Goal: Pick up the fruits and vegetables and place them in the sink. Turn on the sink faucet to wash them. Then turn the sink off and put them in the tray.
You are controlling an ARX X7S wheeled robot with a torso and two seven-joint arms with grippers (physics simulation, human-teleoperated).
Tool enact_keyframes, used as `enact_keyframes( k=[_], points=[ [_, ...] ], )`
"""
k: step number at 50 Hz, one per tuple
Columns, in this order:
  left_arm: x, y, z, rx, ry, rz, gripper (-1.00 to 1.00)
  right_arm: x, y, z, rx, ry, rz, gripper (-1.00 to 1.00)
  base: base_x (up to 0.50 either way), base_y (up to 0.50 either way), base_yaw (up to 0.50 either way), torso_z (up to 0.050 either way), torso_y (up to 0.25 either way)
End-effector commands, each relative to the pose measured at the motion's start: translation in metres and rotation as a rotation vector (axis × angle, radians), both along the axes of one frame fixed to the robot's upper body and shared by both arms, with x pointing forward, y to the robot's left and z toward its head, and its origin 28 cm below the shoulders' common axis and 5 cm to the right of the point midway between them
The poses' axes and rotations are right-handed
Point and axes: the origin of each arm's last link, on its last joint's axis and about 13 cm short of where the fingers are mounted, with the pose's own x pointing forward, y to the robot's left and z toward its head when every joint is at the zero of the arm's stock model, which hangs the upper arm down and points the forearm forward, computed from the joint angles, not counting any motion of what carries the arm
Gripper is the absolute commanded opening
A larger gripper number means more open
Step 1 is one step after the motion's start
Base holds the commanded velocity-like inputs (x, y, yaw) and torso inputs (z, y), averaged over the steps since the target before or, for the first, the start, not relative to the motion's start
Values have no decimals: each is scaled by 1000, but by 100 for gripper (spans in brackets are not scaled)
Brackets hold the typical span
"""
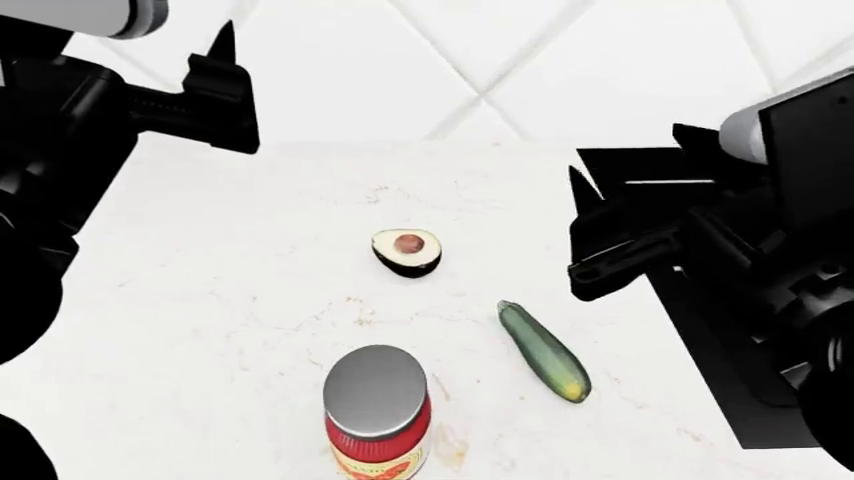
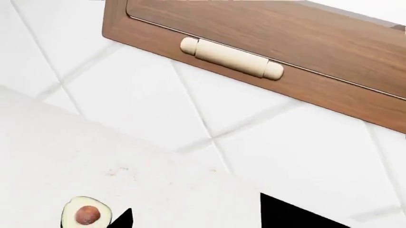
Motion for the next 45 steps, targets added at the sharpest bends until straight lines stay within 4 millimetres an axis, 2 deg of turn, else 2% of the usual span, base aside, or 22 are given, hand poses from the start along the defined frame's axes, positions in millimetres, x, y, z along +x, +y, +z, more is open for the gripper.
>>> enact_keyframes(
  k=[1, 6, 12, 20, 45],
  points=[
    [0, 0, -2, 2, 8, -3, 100, -15, 0, 4, -131, 190, 135, 100, 0, 0, 0, 0, 0],
    [1, 0, -2, 0, 8, 2, 100, -19, -1, -3, -164, 255, 180, 100, 0, 0, 0, 0, 0],
    [2, 0, -6, -2, 13, 6, 100, -22, -3, 2, 3, 253, 193, 100, 0, 0, 0, 0, 0],
    [0, -1, -5, -7, 12, 6, 100, -27, 1, -3, -6, 305, 214, 100, 0, 0, 0, 0, 0],
    [3, 0, -9, -2, 23, 4, 100, -8, 6, -36, -75, 515, 222, 100, 0, 0, 0, 0, 0]
  ],
)
